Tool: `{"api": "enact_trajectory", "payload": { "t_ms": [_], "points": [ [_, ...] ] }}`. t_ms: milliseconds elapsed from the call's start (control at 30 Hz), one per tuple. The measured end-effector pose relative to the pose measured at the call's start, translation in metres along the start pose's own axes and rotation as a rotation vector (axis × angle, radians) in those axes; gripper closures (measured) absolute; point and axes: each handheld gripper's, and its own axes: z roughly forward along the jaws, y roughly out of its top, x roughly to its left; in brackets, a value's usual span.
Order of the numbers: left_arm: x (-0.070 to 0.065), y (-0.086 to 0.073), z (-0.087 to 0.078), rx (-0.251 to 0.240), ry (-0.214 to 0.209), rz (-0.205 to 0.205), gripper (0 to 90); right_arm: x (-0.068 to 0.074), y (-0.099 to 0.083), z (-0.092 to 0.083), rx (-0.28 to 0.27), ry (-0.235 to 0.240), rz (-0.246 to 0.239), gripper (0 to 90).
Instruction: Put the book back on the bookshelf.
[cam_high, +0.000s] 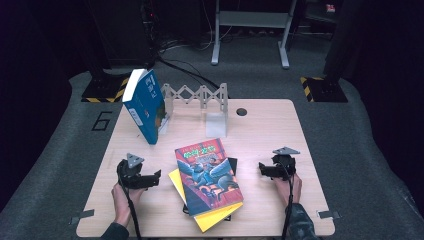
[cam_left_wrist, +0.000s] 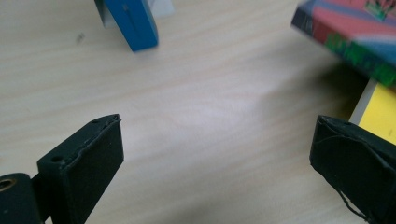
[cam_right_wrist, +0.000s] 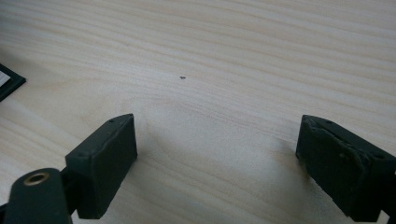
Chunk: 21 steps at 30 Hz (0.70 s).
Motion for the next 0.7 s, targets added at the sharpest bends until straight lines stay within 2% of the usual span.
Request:
{"api": "enact_trajectory", "payload": {
  "t_ms": [100, 133, 167, 300, 500, 567, 633, 667, 700],
  "points": [
    [-0.006, -0.011, 0.007, 0.015, -0.002, -0.004, 2.1, 0.001, 0.000, -0.001, 0.004, -0.001, 0.004, 11.7],
    [-0.010, -0.016, 0.012, 0.037, 0.000, 0.004, 1.9, 0.000, 0.000, -0.001, 0.006, -0.003, 0.002, 11.6],
    [-0.010, -0.016, 0.012, 0.037, 0.000, 0.004, 1.7, 0.000, 0.000, -0.001, 0.006, -0.003, 0.002, 11.6],
    [-0.018, -0.026, 0.019, 0.062, 0.004, 0.039, 1.6, 0.002, -0.001, -0.003, 0.015, -0.001, -0.001, 10.6],
    [-0.021, -0.031, 0.020, 0.034, 0.001, 0.003, 1.1, 0.004, -0.003, -0.006, 0.029, 0.010, -0.013, 8.3],
    [-0.021, -0.031, 0.019, 0.037, 0.002, 0.014, 1.1, 0.006, -0.003, -0.008, 0.038, 0.031, -0.009, 8.0],
    [-0.020, -0.031, 0.020, 0.042, -0.002, 0.009, 0.9, 0.006, -0.003, -0.012, 0.043, 0.057, -0.003, 8.6],
    [-0.020, -0.031, 0.020, 0.042, -0.006, 0.000, 0.7, 0.006, -0.001, -0.017, 0.029, 0.083, 0.016, 8.6],
    [-0.020, -0.031, 0.020, 0.042, -0.006, 0.000, 0.7, 0.006, -0.001, -0.017, 0.029, 0.083, 0.016, 8.6]
  ]
}}
